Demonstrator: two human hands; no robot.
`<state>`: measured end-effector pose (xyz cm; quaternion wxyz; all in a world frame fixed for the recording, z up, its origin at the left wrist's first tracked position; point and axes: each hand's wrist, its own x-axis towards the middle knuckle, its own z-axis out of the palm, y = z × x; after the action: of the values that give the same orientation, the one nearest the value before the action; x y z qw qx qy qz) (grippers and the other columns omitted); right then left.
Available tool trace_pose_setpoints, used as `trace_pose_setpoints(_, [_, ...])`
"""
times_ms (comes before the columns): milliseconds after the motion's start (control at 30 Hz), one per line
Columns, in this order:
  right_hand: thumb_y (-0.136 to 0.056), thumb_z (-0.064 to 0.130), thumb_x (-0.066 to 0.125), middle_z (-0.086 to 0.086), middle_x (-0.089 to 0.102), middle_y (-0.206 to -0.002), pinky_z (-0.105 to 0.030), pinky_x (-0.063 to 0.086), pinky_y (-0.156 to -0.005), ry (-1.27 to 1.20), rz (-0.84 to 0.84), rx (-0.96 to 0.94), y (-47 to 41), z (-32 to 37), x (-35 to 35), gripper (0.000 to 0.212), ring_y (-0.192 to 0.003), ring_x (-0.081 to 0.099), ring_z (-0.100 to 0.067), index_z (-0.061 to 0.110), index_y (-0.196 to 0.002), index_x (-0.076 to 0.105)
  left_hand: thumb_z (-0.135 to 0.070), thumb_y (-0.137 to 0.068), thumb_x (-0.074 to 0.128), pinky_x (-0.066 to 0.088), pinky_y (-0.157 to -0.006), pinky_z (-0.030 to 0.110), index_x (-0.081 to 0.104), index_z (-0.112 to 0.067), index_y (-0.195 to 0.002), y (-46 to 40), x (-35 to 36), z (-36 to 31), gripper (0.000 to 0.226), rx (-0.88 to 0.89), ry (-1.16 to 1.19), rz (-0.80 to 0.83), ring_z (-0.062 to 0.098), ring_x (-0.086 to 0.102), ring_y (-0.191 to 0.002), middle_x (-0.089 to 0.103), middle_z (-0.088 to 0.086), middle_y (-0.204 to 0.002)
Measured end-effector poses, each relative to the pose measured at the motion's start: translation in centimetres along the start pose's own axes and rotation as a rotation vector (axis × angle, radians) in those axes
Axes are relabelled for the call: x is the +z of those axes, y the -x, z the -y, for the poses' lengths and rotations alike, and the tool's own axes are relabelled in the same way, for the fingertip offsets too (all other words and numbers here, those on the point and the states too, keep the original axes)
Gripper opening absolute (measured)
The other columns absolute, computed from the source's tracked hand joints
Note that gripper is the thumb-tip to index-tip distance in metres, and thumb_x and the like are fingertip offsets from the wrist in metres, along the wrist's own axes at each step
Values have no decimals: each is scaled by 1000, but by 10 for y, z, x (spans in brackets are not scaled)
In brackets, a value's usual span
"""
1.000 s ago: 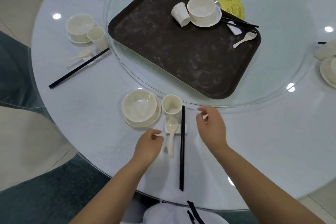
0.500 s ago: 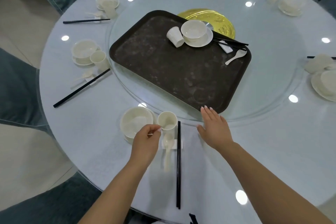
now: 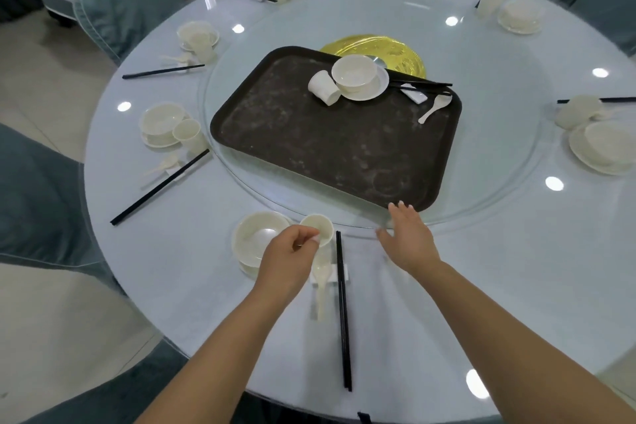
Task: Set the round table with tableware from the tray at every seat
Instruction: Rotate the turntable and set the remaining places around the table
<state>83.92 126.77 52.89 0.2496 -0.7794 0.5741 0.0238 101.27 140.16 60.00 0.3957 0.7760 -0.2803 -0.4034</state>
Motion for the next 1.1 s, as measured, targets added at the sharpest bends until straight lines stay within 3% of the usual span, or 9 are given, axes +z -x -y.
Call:
trace_pose_setpoints(200, [-99,37,48,-5,52,-142,-35,35,-108,-428,-120,-1,37,47,-16,47,-131,47,-22,12,-139,50,-24,-94,58,41,-72,17,69,-23,-102,19,-15,-8,14,73,-28,53,4,60,-88,66,-11,-94])
trace_pose_setpoints(367, [-99,41,47,0,64,-120,-26,37,-85,-564,-159,-9,87,69,-24,38,-108,57,-17,14,-122,61,-24,-93,59,46,-79,23,70,-24,-98,51,-30,-8,12,165,-25,81,8,63,-90,69,-10,-94])
trace_pose_setpoints(467, [-98,41,49,4,65,-104,-28,40,-80,-648,-205,9,118,71,-25,34,-99,59,-15,14,-112,64,-25,-93,58,48,-77,23,68,-30,-89,68,-35,-6,12,213,-34,89,9,64,-89,70,-10,-91])
trace_pose_setpoints(533, [-97,38,50,-4,66,-95,-35,47,-82,-743,-248,54,142,71,-23,35,-96,62,-24,7,-101,65,-25,-93,57,48,-74,23,66,-33,-83,82,-35,-3,15,243,-25,107,11,65,-88,71,-8,-90])
trace_pose_setpoints(633, [-96,33,51,-7,68,-93,-47,50,-94,-877,-267,122,178,72,-21,38,-94,64,-24,-2,-99,64,-26,-93,58,49,-73,23,66,-33,-82,105,-30,1,16,284,-19,153,11,65,-87,71,-9,-88])
trace_pose_setpoints(733, [-97,32,50,-1,67,-90,-40,52,-90,-915,-260,135,208,71,-24,32,-92,65,-20,6,-98,67,-24,-94,57,48,-72,22,68,-29,-87,126,-24,2,13,312,12,196,10,66,-86,71,-9,-89])
trace_pose_setpoints(867, [-98,35,49,-4,69,-93,-24,51,-70,-947,-258,126,247,63,-36,29,-80,66,-15,13,-97,67,-23,-95,56,45,-69,19,69,-20,-97,154,-13,-4,14,354,12,250,6,66,-82,71,-7,-90])
trace_pose_setpoints(1100, [-100,35,47,-6,70,-96,-30,55,-79,-929,-288,135,302,31,-66,30,-81,70,-20,12,-102,67,-22,-97,53,47,-69,17,69,-17,-101,199,15,-19,18,422,-7,325,6,66,-83,71,-5,-92])
